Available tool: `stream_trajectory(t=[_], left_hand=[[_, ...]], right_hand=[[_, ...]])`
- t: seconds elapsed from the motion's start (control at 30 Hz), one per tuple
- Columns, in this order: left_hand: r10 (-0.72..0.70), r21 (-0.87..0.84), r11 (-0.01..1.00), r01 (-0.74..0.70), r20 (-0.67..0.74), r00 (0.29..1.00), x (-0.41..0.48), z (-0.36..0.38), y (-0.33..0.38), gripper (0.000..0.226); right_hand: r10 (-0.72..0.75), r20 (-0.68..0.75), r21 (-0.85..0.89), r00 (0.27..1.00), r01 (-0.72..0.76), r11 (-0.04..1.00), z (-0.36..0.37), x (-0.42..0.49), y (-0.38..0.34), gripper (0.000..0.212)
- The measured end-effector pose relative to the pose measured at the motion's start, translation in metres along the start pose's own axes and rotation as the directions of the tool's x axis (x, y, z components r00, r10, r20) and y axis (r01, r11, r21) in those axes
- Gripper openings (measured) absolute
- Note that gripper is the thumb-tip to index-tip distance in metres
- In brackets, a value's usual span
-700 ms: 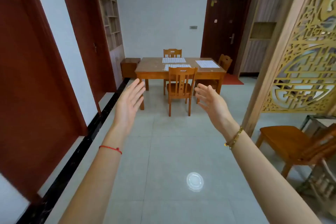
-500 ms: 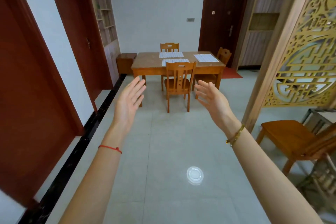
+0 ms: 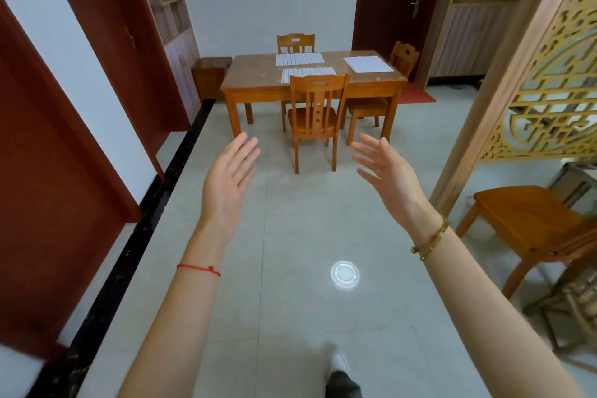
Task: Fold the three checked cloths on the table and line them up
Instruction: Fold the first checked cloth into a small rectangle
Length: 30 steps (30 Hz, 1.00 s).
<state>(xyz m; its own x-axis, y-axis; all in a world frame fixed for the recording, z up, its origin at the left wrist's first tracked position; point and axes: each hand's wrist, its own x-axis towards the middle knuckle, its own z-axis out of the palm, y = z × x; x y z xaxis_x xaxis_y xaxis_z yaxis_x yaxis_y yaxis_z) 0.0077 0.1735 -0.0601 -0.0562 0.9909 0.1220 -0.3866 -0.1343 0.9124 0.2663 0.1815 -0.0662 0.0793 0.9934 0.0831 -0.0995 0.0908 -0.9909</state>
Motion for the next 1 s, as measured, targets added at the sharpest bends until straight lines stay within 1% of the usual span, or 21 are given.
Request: stream_trajectory(t=[0.13,0.3,0.53,0.63,0.8,1.0], left_hand=[[-0.015,0.001,1.0,0.015,-0.01,1.0,0.041,0.007,-0.018,0.044],[-0.024,0.007,1.0,0.024,-0.017,1.0,0.099,0.026,-0.035,0.045],[-0.001,-0.022,1.0,0.0,-0.059,0.998,0.188,0.056,-0.057,0.043],[0.006,-0.022,1.0,-0.008,-0.068,0.998,0.219,0.058,-0.069,0.043],[-0.018,-0.05,0.999,0.012,-0.112,0.994,0.274,0.055,-0.086,0.042],[-0.028,-0.022,0.999,0.025,-0.133,0.991,0.341,0.053,-0.106,0.043]], right_hand=[[0.014,-0.009,0.008,1.0,-0.014,1.0,-0.006,0.043,0.014,0.046],[0.053,-0.022,-0.015,0.998,-0.053,0.998,-0.019,0.104,0.015,0.046],[0.044,0.02,-0.038,0.999,-0.044,0.998,-0.045,0.202,0.019,0.044],[0.031,0.038,-0.021,0.999,-0.03,0.999,-0.05,0.242,0.024,0.04],[0.025,0.056,0.003,0.998,-0.025,1.0,-0.05,0.304,0.042,0.042],[0.074,0.059,0.019,0.996,-0.075,0.997,-0.049,0.376,0.067,0.043]])
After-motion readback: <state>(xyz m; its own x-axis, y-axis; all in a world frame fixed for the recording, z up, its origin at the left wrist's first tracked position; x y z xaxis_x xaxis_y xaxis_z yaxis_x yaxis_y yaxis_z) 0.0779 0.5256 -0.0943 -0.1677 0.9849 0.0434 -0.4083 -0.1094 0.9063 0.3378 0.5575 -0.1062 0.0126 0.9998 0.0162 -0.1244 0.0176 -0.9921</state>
